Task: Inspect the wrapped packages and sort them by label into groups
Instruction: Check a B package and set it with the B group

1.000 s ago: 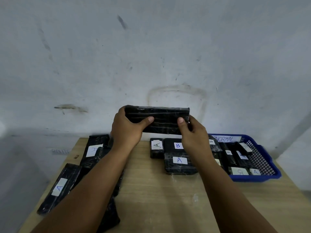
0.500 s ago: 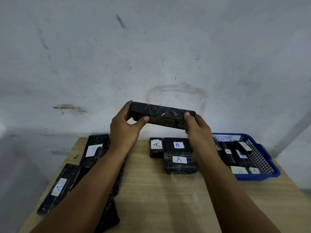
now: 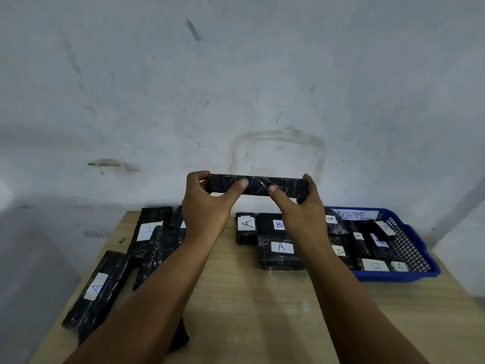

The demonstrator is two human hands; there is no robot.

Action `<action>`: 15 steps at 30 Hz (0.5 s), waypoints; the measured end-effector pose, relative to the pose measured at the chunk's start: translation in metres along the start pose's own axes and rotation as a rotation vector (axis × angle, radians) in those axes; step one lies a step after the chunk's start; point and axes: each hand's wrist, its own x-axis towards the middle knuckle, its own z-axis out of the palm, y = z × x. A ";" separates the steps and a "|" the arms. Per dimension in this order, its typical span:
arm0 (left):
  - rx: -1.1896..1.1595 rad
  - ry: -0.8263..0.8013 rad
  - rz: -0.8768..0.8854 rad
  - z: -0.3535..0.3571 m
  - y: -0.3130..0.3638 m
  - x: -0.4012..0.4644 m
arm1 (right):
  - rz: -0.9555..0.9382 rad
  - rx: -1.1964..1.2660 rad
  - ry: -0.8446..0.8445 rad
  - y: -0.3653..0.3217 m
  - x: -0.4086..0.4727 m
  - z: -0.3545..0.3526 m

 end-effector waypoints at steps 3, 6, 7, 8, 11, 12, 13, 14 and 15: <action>-0.006 0.013 0.018 0.001 -0.001 -0.004 | 0.016 -0.077 -0.043 0.002 0.001 0.001; -0.019 0.022 0.055 -0.001 -0.004 -0.003 | 0.096 -0.042 -0.090 -0.002 -0.003 0.000; -0.021 0.013 0.070 -0.001 -0.006 -0.003 | 0.117 0.001 -0.080 -0.003 -0.004 -0.001; -0.021 -0.003 0.080 -0.001 -0.007 -0.003 | 0.124 0.055 -0.053 -0.004 -0.004 -0.001; -0.048 -0.052 0.089 0.001 -0.010 -0.005 | 0.127 0.222 0.027 -0.001 -0.002 0.002; -0.066 -0.061 0.078 0.001 -0.010 -0.005 | 0.126 0.265 0.031 0.001 0.000 0.002; -0.093 -0.064 0.055 0.001 -0.011 -0.006 | 0.125 0.306 0.031 0.004 0.003 0.001; -0.115 -0.062 0.027 0.000 -0.011 -0.005 | 0.126 0.342 0.027 0.005 0.004 0.000; -0.125 -0.054 0.003 -0.001 -0.012 -0.004 | 0.134 0.362 0.020 0.006 0.006 -0.001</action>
